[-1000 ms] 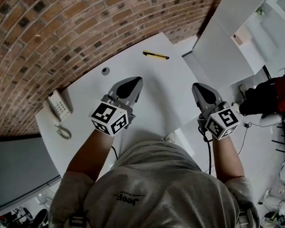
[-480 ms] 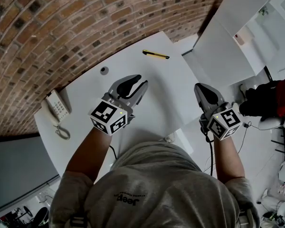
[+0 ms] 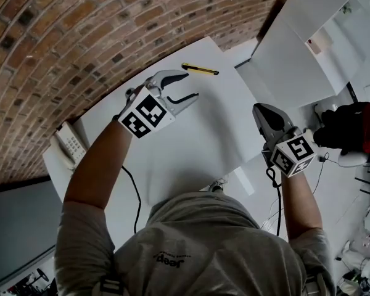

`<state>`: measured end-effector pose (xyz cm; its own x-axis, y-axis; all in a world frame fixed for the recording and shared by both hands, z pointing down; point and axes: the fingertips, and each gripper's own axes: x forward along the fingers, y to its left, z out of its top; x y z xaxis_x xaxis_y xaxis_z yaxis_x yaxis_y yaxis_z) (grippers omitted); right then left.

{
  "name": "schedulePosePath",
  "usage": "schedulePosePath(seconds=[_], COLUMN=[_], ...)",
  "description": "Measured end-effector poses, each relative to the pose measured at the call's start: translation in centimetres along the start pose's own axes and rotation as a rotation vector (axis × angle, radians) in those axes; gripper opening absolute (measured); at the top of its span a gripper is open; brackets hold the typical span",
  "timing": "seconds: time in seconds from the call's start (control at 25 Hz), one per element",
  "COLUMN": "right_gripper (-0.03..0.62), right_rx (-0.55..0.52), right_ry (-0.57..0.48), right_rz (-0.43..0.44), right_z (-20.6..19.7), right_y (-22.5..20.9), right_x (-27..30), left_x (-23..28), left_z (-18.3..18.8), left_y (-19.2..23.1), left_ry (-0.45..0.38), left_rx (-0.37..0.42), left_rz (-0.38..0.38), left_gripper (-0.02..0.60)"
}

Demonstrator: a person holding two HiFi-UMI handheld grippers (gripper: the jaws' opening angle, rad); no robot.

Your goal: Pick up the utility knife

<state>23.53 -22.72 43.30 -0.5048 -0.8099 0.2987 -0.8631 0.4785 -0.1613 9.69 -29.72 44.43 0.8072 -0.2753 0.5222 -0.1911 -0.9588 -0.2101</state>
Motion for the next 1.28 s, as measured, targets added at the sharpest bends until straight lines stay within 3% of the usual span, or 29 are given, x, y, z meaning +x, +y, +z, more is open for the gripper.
schedulePosePath(seconds=[0.28,0.76,1.04,1.28], right_gripper=[0.009,0.009,0.009,0.009], right_rx=[-0.008,-0.004,0.019,0.014], right_ry=[0.015,0.033,0.065,0.082], right_rz=[0.003,0.018,0.045,0.075], right_z=[-1.9,-5.0,-7.4,-8.6], right_y=[-3.0,-9.2,-10.9,-11.1], right_x=[4.1,13.6,17.8,20.0], left_x=[7.1,17.5,21.9,24.2], left_z=[-4.9,-13.9,-18.5,-19.9], left_y=[3.8,8.6,8.4,8.0], left_ry=[0.200,0.405,0.512,0.543], left_rx=[0.190,0.352,0.447,0.477], left_rz=[-0.109,-0.265,-0.403,-0.489], left_gripper=[0.230,0.230,0.230,0.230])
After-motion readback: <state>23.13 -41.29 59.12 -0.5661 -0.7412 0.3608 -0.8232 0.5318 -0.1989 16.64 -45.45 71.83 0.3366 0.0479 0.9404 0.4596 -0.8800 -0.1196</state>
